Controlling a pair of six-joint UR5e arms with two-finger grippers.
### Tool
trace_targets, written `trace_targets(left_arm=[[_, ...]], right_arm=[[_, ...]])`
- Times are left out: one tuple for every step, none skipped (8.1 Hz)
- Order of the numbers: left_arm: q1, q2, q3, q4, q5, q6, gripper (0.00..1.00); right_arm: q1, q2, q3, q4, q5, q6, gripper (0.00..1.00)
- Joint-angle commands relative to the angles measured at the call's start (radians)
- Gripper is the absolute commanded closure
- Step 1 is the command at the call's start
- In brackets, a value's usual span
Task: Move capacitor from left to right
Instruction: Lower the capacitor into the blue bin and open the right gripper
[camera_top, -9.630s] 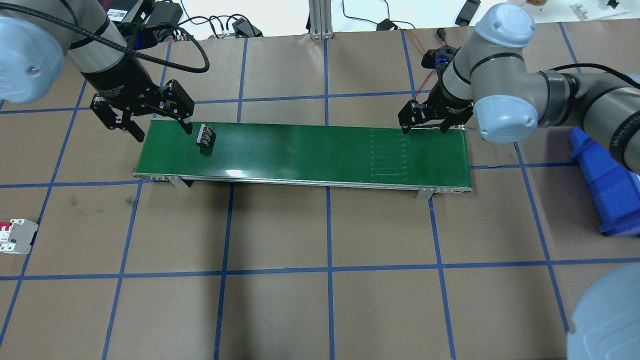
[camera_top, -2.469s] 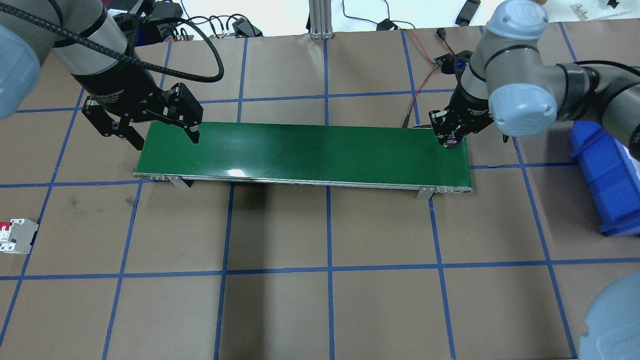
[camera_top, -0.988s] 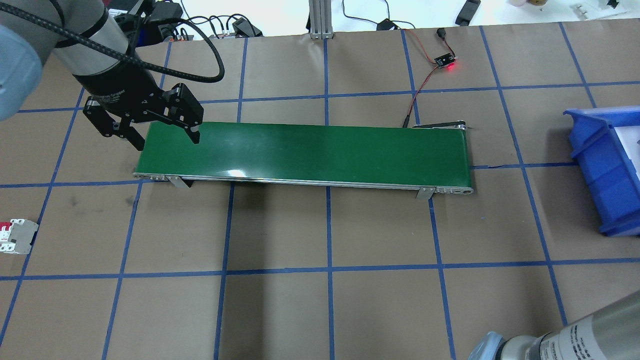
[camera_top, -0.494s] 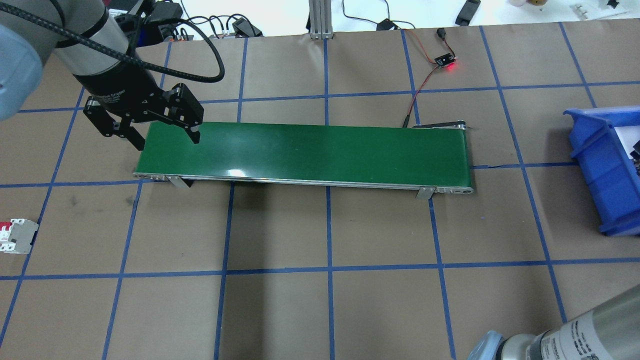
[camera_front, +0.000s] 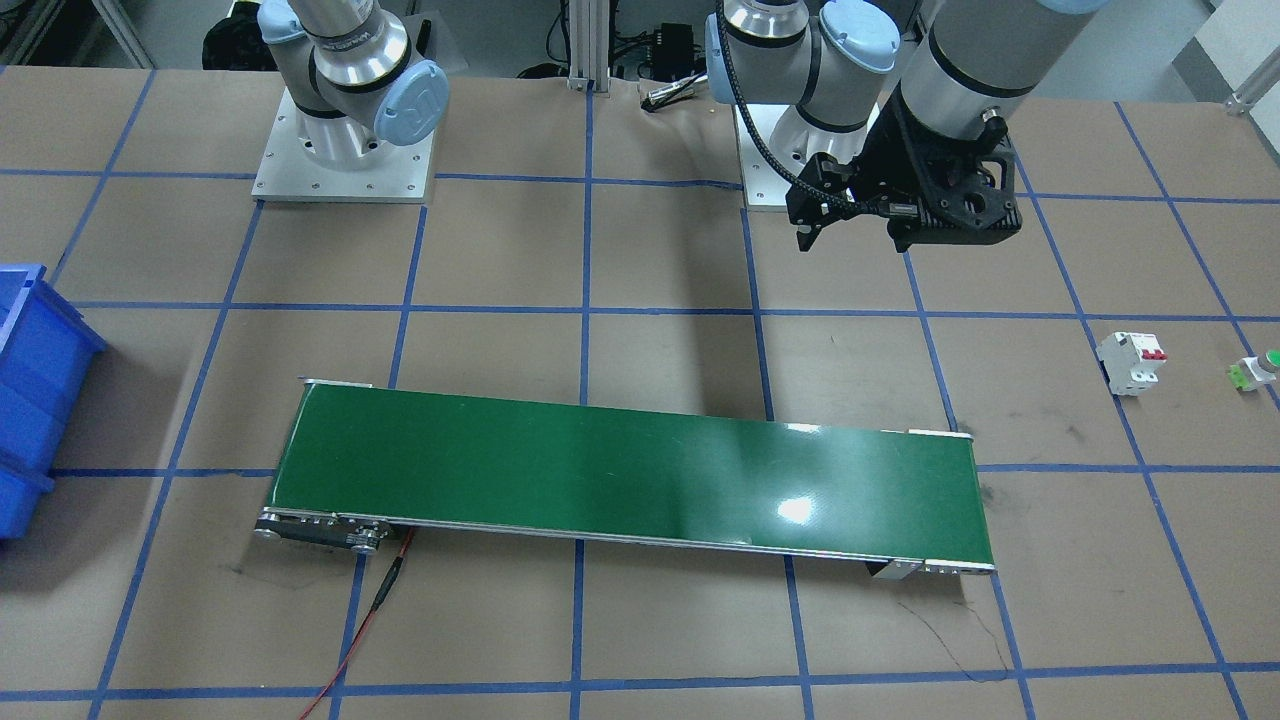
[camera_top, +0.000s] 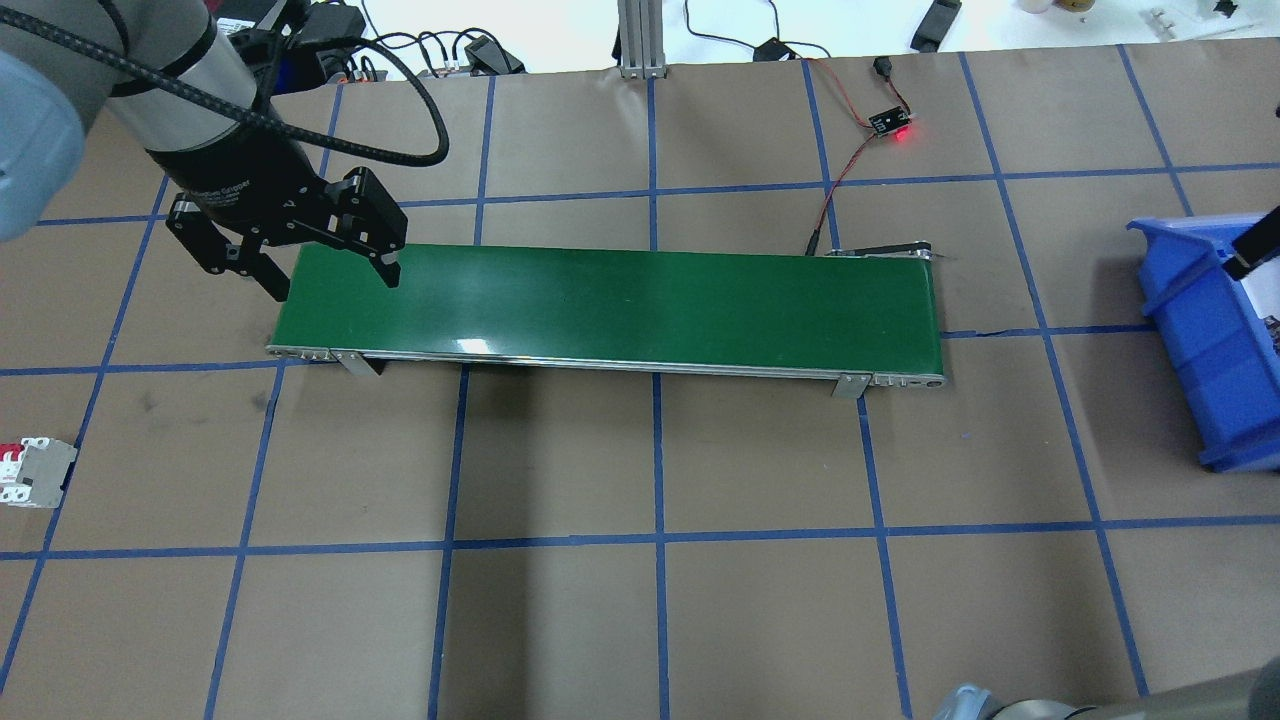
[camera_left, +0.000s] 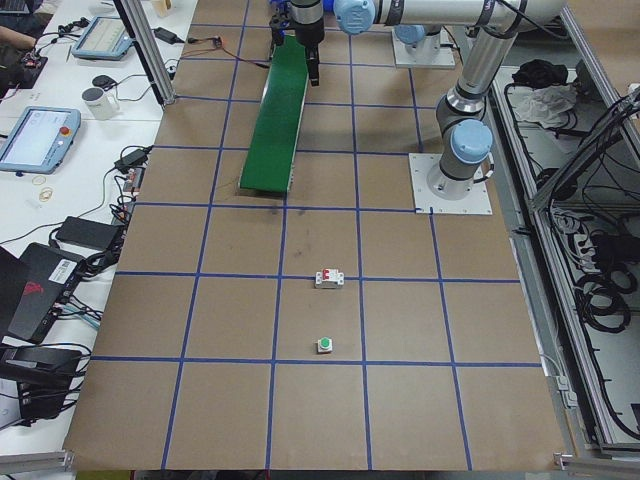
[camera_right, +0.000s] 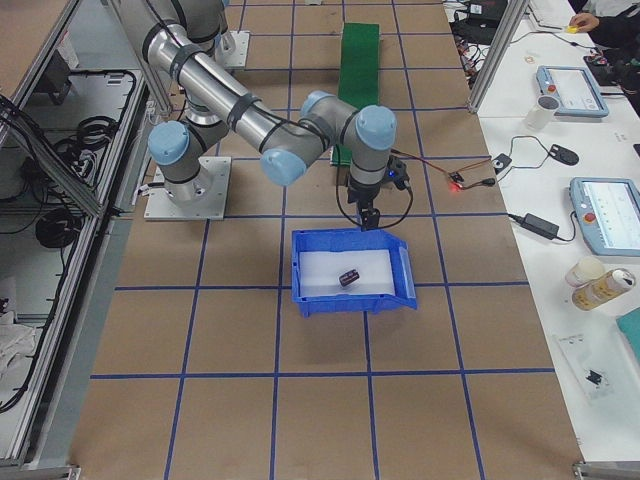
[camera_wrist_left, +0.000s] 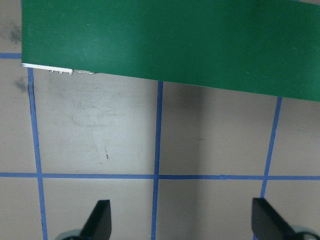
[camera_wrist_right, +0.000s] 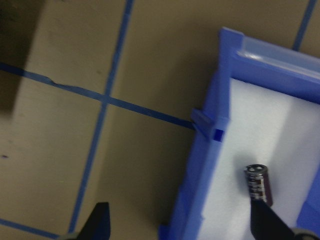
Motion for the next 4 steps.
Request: trace_targets(left_arm=[[0.0, 0.0, 0.002, 0.0, -0.001, 0.0, 0.0], [0.0, -0.002, 0.0, 0.0, 0.001, 0.0, 0.0], [0.0, -0.002, 0.0, 0.0, -0.001, 0.0, 0.0], [0.0, -0.002, 0.0, 0.0, -0.001, 0.0, 0.0]], right_arm=[[0.256, -0.134, -0.022, 0.163, 0.005, 0.299, 0.0], [0.356, -0.16, -0.025, 0.209, 0.005, 0.448, 0.0], [0.443, -0.177, -0.027, 0.234, 0.006, 0.563, 0.0], [0.529, -0.197, -0.027, 0.234, 0.006, 0.675, 0.0]])
